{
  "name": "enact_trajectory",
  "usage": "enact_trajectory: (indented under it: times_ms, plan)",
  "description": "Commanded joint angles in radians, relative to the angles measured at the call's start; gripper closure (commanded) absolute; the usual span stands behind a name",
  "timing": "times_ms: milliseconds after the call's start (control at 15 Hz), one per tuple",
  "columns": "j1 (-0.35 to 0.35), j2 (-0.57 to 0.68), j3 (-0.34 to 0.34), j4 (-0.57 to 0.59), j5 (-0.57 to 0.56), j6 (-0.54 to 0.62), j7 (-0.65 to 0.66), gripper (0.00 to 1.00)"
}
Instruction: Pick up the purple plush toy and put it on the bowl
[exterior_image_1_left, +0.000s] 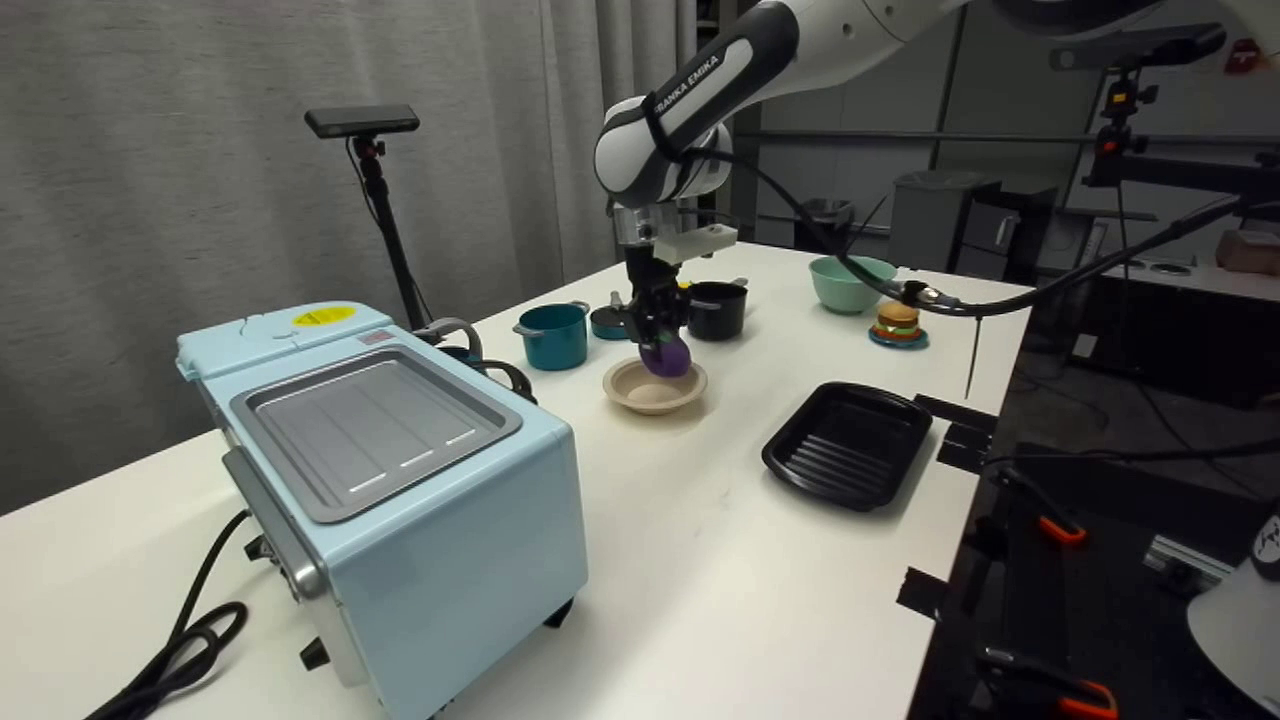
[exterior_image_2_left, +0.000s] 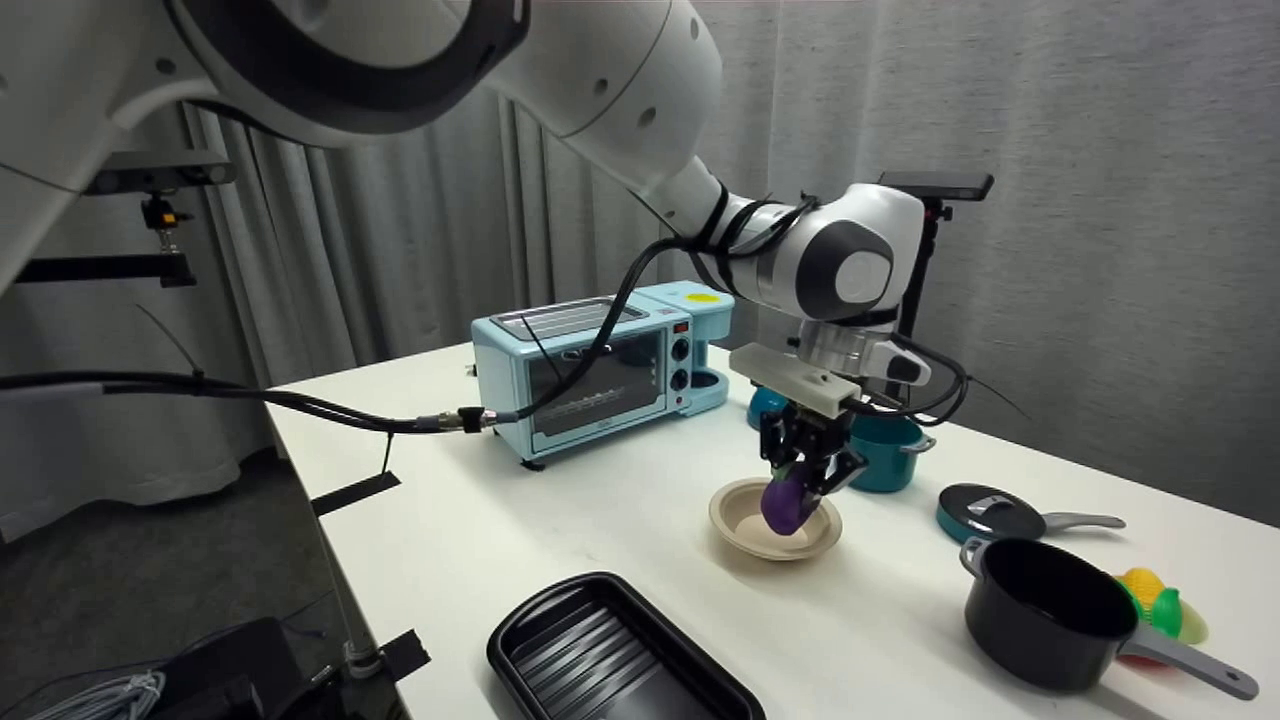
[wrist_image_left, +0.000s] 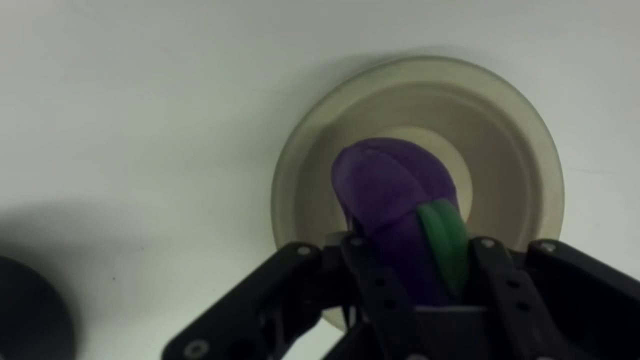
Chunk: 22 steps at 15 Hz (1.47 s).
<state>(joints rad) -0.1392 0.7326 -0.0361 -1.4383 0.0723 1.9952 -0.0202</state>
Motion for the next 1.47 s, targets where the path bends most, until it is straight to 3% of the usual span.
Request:
enact_trajectory:
  times_ms: [0, 133, 467, 867, 1400]
  plan:
    - [-0.008, 0.072, 0.007, 0.117, 0.015, -0.114, -0.011, 0.46]
    - [-0.01, 0.092, 0.008, 0.145, 0.016, -0.155, -0.012, 0.4]
    - [-0.005, 0.117, 0.008, 0.19, 0.014, -0.204, -0.007, 0.01]
    - [0.002, 0.066, 0.017, 0.158, 0.014, -0.161, -0.011, 0.0]
    - [0.023, -0.116, 0.005, -0.013, -0.002, -0.024, 0.004, 0.0]
